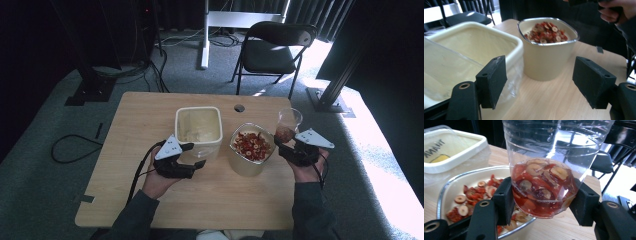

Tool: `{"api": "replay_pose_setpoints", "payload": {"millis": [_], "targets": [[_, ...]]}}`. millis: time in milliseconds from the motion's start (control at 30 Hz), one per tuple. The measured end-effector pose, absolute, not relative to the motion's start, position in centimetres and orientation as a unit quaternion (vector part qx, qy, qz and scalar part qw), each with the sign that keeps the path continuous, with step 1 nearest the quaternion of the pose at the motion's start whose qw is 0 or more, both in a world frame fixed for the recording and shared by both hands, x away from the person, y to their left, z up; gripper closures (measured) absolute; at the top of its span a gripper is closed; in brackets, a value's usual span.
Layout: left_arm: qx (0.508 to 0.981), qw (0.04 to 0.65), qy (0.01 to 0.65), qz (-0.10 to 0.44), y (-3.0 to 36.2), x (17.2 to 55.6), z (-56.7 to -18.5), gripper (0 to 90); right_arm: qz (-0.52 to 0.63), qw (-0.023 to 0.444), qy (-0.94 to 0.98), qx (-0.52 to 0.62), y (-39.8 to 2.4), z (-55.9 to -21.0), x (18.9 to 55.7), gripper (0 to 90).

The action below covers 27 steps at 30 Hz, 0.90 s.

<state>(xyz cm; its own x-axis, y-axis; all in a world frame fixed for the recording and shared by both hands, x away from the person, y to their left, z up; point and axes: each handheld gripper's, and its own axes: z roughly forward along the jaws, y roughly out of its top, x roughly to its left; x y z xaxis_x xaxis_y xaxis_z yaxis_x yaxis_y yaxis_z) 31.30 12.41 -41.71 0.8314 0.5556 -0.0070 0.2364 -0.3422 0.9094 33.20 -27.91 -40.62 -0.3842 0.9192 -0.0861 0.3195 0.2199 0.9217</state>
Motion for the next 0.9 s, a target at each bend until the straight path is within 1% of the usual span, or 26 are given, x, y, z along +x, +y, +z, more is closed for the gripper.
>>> {"api": "replay_pose_setpoints", "payload": {"millis": [300,900], "targets": [[0.814,0.497,0.257,0.156,12.7,31.1,-43.5,28.2,0.411,0.358,0.712,0.443,-29.2,-41.3,33.6,42.5],[0.823,0.472,0.278,0.148,12.5,31.7,-46.1,28.1,0.363,0.387,0.723,0.443,-31.0,-41.7,34.4,42.7]]}}
